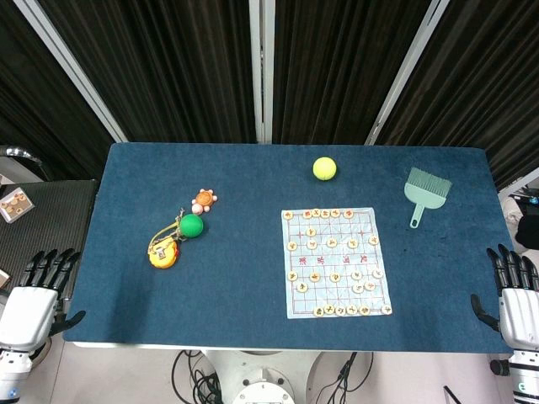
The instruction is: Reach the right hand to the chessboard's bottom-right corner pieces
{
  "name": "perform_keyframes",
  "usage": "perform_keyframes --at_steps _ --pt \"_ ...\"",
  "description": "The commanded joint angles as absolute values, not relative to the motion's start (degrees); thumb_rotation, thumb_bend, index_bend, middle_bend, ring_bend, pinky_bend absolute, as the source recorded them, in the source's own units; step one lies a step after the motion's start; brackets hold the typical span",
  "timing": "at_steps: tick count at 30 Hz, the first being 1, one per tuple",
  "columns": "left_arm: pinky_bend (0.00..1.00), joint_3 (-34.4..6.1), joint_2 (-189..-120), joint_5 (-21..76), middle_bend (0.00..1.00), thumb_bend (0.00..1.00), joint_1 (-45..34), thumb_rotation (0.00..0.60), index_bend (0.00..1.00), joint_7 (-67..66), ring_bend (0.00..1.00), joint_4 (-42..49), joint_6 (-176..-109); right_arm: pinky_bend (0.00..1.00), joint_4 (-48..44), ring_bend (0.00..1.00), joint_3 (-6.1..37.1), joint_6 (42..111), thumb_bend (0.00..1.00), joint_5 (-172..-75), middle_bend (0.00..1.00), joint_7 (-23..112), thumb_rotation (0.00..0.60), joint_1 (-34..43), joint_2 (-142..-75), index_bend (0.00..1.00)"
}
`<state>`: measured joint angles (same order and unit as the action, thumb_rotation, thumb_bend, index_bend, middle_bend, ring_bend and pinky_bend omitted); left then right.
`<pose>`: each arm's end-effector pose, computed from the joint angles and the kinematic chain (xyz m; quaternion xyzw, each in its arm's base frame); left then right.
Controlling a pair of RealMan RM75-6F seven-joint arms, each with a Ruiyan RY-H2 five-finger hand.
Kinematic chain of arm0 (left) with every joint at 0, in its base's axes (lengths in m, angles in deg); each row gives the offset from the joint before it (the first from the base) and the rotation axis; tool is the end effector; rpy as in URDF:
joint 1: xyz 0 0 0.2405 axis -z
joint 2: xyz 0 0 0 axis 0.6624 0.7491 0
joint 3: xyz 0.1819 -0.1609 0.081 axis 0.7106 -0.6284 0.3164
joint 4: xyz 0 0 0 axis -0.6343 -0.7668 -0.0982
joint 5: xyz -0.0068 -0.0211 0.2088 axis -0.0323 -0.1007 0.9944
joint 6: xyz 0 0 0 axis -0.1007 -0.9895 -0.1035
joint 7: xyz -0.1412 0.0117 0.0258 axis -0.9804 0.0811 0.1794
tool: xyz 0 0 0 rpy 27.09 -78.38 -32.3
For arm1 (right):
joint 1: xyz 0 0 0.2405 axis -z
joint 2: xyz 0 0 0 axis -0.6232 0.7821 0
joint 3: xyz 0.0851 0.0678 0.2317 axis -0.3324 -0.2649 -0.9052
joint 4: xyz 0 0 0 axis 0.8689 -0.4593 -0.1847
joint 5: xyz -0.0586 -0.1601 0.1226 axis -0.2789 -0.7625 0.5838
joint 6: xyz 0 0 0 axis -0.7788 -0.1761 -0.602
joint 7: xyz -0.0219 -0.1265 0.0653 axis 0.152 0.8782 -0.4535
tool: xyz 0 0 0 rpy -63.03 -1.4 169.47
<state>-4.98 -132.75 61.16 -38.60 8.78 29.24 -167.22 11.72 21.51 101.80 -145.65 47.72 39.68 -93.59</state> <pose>-0.2808 0.1543 0.1580 -0.6500 -0.3296 -0.3769 0.5717 -0.3332 -0.1520 0.1562 0.5506 -0.3856 0.3731 0.6396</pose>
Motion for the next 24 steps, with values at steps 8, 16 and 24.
perform_keyframes --at_steps 8,16,24 --pt "0.00 -4.82 -133.13 61.39 0.05 0.11 -38.70 0.600 0.06 8.50 0.00 28.97 -167.41 0.00 11.85 0.00 21.90 101.89 0.26 -145.99 0.00 47.93 0.600 39.87 -93.44 0.00" --pt "0.00 -4.99 -133.12 61.12 0.05 0.11 -38.43 0.600 0.06 8.00 0.00 28.68 -167.04 0.00 10.97 0.00 23.21 99.65 0.25 -146.20 0.00 49.21 0.600 39.43 -94.36 0.00" --pt "0.00 -4.63 -134.02 61.51 0.05 0.11 -38.69 0.600 0.06 7.56 0.00 27.83 -167.39 0.00 7.72 0.00 26.43 97.07 0.26 -150.26 0.00 51.47 0.600 38.22 -98.67 0.10"
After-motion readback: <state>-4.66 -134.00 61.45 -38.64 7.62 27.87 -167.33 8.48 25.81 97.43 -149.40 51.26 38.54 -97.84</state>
